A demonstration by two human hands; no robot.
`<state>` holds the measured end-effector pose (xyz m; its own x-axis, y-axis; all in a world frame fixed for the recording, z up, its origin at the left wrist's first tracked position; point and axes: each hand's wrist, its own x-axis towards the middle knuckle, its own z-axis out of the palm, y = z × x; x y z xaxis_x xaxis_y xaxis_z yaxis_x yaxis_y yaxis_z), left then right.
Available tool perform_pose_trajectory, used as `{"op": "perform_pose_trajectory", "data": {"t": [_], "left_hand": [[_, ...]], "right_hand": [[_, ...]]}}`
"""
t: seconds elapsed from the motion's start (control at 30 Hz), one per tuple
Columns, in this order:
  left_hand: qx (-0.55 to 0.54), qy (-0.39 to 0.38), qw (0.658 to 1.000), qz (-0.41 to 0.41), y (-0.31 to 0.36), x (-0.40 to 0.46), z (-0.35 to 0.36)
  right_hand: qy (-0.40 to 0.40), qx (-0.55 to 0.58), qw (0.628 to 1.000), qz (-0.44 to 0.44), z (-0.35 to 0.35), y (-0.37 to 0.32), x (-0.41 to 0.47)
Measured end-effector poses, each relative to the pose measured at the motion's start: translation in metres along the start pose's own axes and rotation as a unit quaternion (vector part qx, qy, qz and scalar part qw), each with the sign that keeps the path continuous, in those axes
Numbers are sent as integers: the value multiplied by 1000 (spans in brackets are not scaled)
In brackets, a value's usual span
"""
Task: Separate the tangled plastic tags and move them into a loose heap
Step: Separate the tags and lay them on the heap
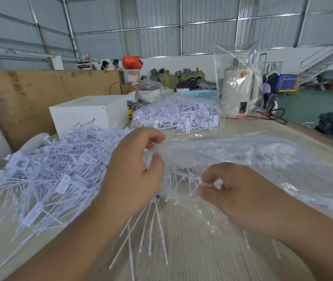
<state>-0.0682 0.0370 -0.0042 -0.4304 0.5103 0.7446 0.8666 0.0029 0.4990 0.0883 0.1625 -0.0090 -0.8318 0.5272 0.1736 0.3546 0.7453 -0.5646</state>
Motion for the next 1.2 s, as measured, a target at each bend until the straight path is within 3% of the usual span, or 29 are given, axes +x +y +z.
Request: {"op": "perform_pose_trajectory", "data": {"t": [0.1, 0.17, 0.27, 0.37, 0.5, 0.63, 0.93, 1.0, 1.1, 1.2], "left_hand": [[27, -21, 991, 126, 16, -6, 2], [32, -43, 985, 167, 23, -8, 2], [21, -181, 973, 138, 20, -10, 3], [99, -285, 949, 94, 4, -12, 12], [82, -282, 956, -16, -13, -11, 16], [62, -275, 957, -68, -20, -12, 19], [59, -235, 969, -45, -25, -14, 31], [22, -235, 969, -74, -25, -14, 31], [-83, -239, 954, -163, -22, -13, 29], [-159, -252, 935, -193, -18, -9, 25]], "right_hand": [[18, -75, 997, -22, 8, 7, 9], [15, -98, 995, -27, 13, 16, 16], [0, -87, 996, -11, 17, 27, 22], [-54, -95, 994, 7, 23, 33, 27], [-34, -134, 990, 19, 24, 29, 30], [-59, -164, 984, 24, 31, 26, 30], [92, -145, 983, -72, 20, 19, 27], [111, -129, 981, -98, 13, 15, 22], [89, -83, 984, -131, 4, 12, 17], [67, -52, 985, -150, 1, 12, 16]]}}
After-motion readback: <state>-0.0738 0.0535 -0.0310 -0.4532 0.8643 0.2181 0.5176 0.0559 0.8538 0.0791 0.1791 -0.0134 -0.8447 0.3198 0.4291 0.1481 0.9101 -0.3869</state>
